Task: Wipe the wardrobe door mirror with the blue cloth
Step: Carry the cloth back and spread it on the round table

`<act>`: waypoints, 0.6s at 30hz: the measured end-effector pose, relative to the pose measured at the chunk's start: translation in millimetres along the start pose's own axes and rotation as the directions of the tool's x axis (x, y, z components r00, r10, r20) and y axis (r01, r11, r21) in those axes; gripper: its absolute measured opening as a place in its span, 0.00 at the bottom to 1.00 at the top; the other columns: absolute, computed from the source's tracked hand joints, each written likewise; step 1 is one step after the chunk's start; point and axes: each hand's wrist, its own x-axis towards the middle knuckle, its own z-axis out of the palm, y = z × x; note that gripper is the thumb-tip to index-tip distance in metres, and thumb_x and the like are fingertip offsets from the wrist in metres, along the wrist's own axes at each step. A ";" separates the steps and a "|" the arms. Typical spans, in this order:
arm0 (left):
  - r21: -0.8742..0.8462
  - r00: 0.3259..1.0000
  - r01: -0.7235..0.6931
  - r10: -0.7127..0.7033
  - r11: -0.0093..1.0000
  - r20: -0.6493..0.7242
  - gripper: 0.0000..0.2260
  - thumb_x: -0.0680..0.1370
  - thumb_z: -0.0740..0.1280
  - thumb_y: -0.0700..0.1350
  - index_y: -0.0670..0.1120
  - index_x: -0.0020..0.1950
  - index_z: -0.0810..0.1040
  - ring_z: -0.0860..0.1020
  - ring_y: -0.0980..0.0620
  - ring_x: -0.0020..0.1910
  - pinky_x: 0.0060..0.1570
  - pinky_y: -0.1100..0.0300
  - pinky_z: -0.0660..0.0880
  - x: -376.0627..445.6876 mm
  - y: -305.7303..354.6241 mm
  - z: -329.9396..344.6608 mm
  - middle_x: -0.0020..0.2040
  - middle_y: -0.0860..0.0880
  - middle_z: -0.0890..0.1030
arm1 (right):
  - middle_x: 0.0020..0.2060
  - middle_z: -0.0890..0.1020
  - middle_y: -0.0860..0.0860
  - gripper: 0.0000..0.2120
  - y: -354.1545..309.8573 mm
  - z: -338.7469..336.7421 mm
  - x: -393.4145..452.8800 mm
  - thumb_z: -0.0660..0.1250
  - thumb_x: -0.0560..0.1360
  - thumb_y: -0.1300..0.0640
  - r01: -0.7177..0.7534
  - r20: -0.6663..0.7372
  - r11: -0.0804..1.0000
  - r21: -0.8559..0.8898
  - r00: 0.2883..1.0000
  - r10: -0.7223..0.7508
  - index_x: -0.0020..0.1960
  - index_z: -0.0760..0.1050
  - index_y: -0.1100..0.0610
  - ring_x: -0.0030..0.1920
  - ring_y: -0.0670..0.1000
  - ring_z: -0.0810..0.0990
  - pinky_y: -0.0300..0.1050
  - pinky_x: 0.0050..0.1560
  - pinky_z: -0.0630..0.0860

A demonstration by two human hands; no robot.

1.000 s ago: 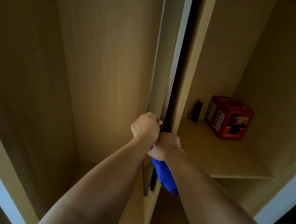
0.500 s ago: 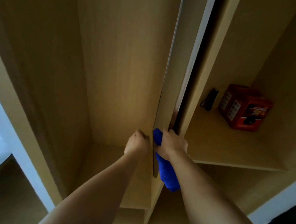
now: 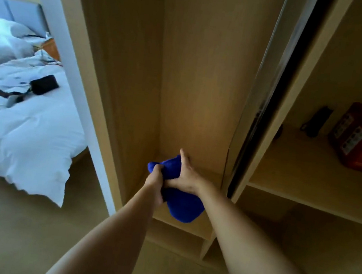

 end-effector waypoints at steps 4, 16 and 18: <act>-0.180 0.991 -0.045 0.021 0.983 -0.133 0.19 0.77 0.60 0.57 0.45 0.59 0.73 0.77 0.41 0.48 0.41 0.49 0.74 -23.2 -7.2 -46.4 0.51 0.39 0.79 | 0.76 0.53 0.54 0.52 3.0 25.6 -9.5 0.69 0.69 0.37 -0.178 0.196 0.925 0.335 0.974 0.117 0.77 0.37 0.49 0.72 0.58 0.62 0.54 0.67 0.63; -0.292 0.914 -0.081 -0.045 0.953 -0.403 0.21 0.78 0.62 0.54 0.43 0.66 0.70 0.76 0.39 0.56 0.58 0.43 0.73 -83.8 -45.3 -202.4 0.60 0.38 0.77 | 0.56 0.80 0.55 0.20 -61.9 159.6 -41.1 0.73 0.71 0.54 -0.056 0.656 0.995 0.082 0.755 -0.011 0.60 0.72 0.53 0.54 0.57 0.79 0.53 0.53 0.76; -0.177 0.825 -0.153 0.028 0.972 -0.564 0.20 0.78 0.61 0.44 0.43 0.69 0.64 0.77 0.41 0.53 0.52 0.45 0.76 -92.3 -41.3 -230.5 0.61 0.38 0.74 | 0.58 0.78 0.55 0.20 -82.7 187.6 -42.1 0.72 0.71 0.56 0.056 0.602 0.998 -0.005 0.798 -0.042 0.61 0.72 0.53 0.56 0.57 0.78 0.57 0.60 0.73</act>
